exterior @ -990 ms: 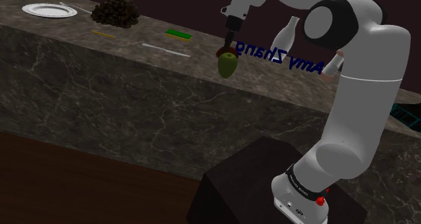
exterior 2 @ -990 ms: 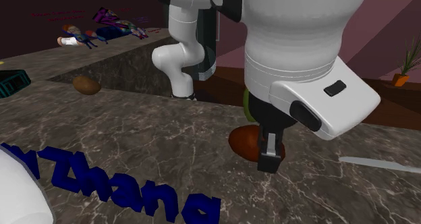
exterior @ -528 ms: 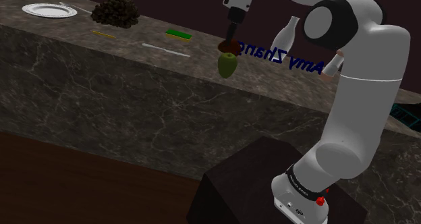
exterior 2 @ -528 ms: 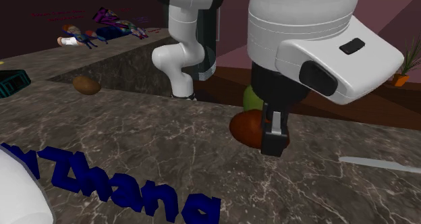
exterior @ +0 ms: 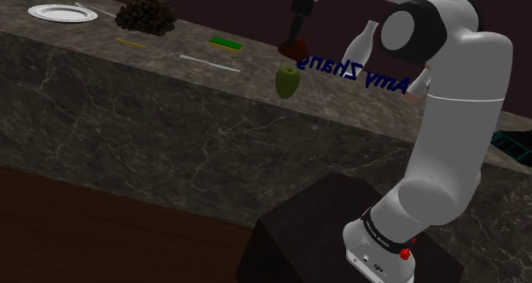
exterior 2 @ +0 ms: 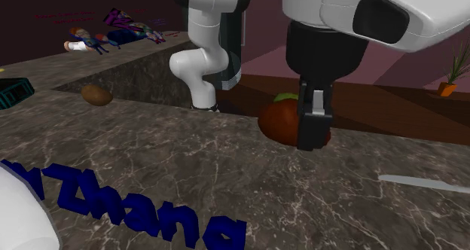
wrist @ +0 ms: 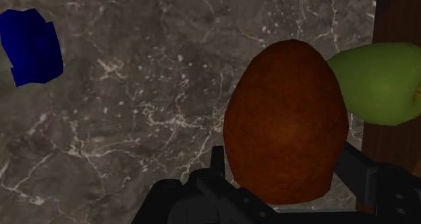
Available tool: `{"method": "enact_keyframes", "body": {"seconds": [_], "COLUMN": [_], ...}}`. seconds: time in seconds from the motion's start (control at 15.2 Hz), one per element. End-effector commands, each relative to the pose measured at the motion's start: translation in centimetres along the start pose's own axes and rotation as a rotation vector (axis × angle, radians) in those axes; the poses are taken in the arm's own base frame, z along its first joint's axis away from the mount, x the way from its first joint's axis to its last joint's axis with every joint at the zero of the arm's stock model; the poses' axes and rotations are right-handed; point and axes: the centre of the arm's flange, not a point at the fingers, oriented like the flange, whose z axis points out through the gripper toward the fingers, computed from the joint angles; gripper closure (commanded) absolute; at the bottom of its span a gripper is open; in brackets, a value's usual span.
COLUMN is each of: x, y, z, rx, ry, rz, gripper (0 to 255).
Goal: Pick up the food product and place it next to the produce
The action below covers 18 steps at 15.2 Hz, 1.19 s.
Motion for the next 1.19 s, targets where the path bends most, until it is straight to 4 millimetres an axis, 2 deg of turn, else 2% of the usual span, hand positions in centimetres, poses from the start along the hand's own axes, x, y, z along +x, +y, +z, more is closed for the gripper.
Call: {"method": "enact_keyframes", "body": {"seconds": [0.0, 0.66, 1.12], "x": [0.0, 0.2, -9.0], "y": [-0.3, -1.9, -2.3], "z": [-1.0, -5.6, -5.9], "rx": [0.0, 0.0, 0.0], "ry": [0.0, 0.0, 0.0], "rz": [0.0, 0.0, 0.0], "gripper": [255, 255, 255]}}
